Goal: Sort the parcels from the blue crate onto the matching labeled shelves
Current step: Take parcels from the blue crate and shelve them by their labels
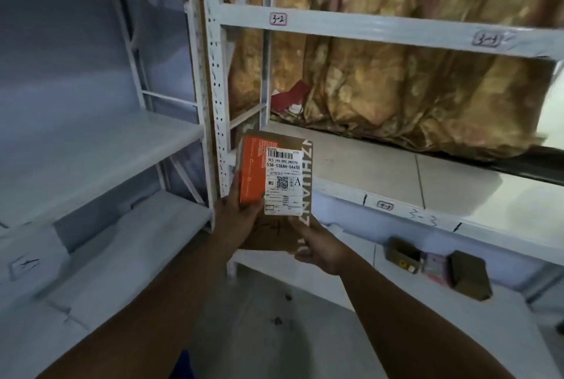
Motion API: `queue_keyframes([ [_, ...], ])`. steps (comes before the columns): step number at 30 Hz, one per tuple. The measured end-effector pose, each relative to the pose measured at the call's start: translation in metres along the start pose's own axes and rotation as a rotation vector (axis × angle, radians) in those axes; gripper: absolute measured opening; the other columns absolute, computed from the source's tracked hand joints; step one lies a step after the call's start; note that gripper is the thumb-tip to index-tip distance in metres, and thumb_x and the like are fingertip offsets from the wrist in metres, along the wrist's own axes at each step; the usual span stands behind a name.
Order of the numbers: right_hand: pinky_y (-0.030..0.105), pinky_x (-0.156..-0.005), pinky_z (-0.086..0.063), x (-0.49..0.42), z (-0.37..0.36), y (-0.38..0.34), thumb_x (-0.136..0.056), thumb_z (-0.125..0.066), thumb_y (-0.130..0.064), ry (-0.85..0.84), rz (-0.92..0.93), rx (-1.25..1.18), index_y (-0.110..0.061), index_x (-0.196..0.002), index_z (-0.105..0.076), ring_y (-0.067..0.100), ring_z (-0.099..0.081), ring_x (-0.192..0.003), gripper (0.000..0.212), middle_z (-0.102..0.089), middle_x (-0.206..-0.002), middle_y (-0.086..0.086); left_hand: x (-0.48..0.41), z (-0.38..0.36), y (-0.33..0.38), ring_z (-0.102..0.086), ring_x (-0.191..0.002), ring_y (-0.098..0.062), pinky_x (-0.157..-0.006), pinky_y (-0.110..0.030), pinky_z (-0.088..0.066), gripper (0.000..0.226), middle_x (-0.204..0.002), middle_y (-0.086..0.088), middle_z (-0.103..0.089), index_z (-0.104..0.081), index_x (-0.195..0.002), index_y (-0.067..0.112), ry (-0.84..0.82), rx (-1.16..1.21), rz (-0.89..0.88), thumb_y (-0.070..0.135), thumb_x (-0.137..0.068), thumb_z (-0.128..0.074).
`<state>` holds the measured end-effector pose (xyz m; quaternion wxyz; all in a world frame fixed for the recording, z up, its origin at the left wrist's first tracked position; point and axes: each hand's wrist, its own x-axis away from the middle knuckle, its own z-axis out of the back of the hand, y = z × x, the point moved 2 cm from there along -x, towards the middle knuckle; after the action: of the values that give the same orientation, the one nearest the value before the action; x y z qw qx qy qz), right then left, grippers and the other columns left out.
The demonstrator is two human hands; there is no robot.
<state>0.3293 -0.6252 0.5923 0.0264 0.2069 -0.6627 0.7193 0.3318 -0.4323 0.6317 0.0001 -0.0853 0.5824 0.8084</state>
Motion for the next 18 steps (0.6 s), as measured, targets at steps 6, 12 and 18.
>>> queue_keyframes([
  [6,0.012,-0.071,-0.05,0.019,0.107,-0.021,-0.094,-0.057,-0.038,0.06,0.166,0.079,-0.038,-0.129,-0.04,0.0,-0.06,-0.1,0.039,-0.059,-0.119,-0.015,-0.014,-0.104,0.044,-0.042,-0.131,-0.014,-0.106,-0.043,-0.04,0.08,-0.143,0.006,-0.043,-0.023,-0.138,0.056,-0.09,0.147,-0.114,0.041,-0.073,-0.067],
  [12,0.035,-0.092,-0.054,0.012,0.174,-0.064,-0.088,-0.068,-0.014,0.074,0.388,0.092,-0.033,-0.136,-0.045,0.018,-0.061,-0.116,0.056,-0.064,-0.127,-0.002,-0.05,-0.148,0.096,-0.053,-0.118,-0.017,-0.104,-0.044,-0.043,0.067,-0.131,0.0,-0.057,-0.04,-0.137,0.025,0.003,0.201,-0.112,0.024,-0.078,-0.072],
  [18,0.027,-0.075,-0.055,0.026,0.211,-0.108,-0.08,-0.072,-0.035,0.328,0.503,0.192,-0.043,-0.141,-0.038,0.01,-0.064,-0.104,0.071,-0.067,-0.118,-0.007,-0.079,-0.165,0.151,-0.053,-0.117,-0.015,-0.097,-0.032,-0.043,0.057,-0.131,0.005,-0.055,-0.039,-0.139,0.026,-0.074,0.278,-0.238,0.02,-0.089,-0.065],
])
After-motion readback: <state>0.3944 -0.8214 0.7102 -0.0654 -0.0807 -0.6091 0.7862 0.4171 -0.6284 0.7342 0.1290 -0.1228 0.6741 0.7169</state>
